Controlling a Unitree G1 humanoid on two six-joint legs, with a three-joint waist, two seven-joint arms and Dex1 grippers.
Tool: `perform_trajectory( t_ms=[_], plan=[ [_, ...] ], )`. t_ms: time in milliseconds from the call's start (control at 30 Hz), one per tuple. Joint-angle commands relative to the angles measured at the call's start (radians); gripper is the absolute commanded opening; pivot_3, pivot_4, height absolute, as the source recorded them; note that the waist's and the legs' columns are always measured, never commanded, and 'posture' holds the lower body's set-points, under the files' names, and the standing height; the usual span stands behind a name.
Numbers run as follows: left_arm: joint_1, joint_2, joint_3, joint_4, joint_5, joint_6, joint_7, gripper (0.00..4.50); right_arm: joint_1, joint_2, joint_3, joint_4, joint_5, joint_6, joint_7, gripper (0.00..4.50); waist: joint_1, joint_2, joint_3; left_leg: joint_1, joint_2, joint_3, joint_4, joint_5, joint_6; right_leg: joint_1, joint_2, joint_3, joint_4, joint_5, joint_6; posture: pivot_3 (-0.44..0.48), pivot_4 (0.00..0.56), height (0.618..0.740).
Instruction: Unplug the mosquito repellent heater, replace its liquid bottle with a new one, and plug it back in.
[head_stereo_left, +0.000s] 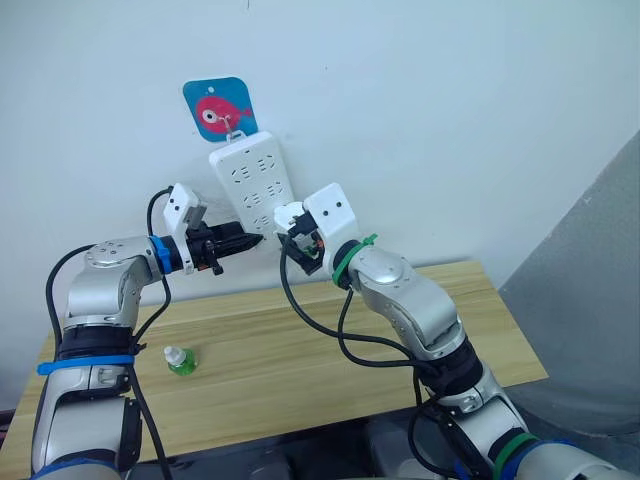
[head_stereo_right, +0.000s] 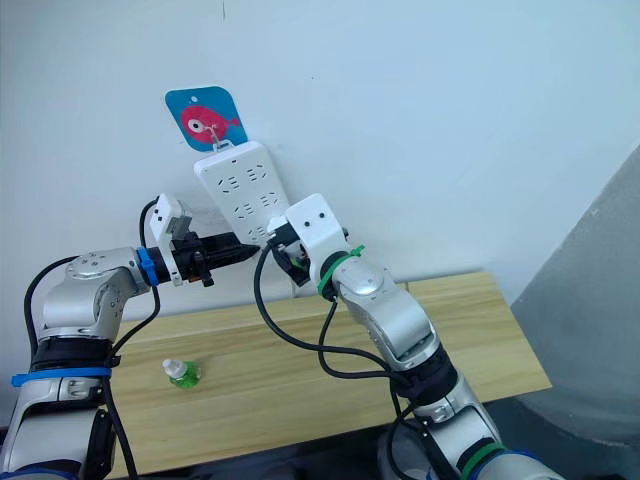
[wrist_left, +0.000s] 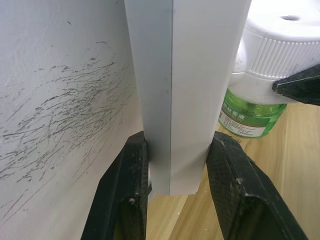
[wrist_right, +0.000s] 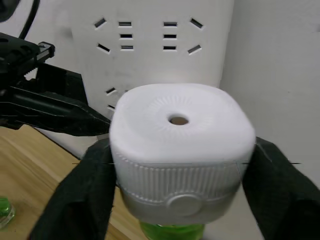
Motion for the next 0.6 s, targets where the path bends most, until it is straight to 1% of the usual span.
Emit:
perform_trajectory(
  t_ms=[33,233,600],
  plan=[
    [-0.002,0.013,0.005,-0.046,-0.017,-0.013,-0.011,1.28,-0.040,0.022,-0.033,-0.007,-0.010,-0.042,0.002,2.94,-0.001,0.000,0.000,0.000,0.000,0.000,0.000,0.000,0.000,0.000,0.000,0.000,0.000,0.000,0.000,-0.199,0.089,0.740],
    [0.004,0.016,0.010,-0.048,-0.013,-0.015,0.004,1.28,-0.037,0.028,-0.034,-0.033,-0.005,-0.033,0.022,2.94,-0.002,0.000,0.000,0.000,0.000,-0.001,0.000,0.001,-0.001,0.000,0.000,0.000,0.003,0.000,0.000,-0.197,0.086,0.740],
    [-0.007,0.033,0.001,0.013,0.022,-0.070,0.035,1.28,0.033,-0.048,-0.034,-0.203,-0.001,0.059,0.058,2.94,-0.002,0.000,0.000,-0.002,0.000,-0.002,-0.001,0.001,-0.001,-0.001,-0.002,-0.002,0.001,-0.002,-0.002,-0.210,0.082,0.740]
  ],
)
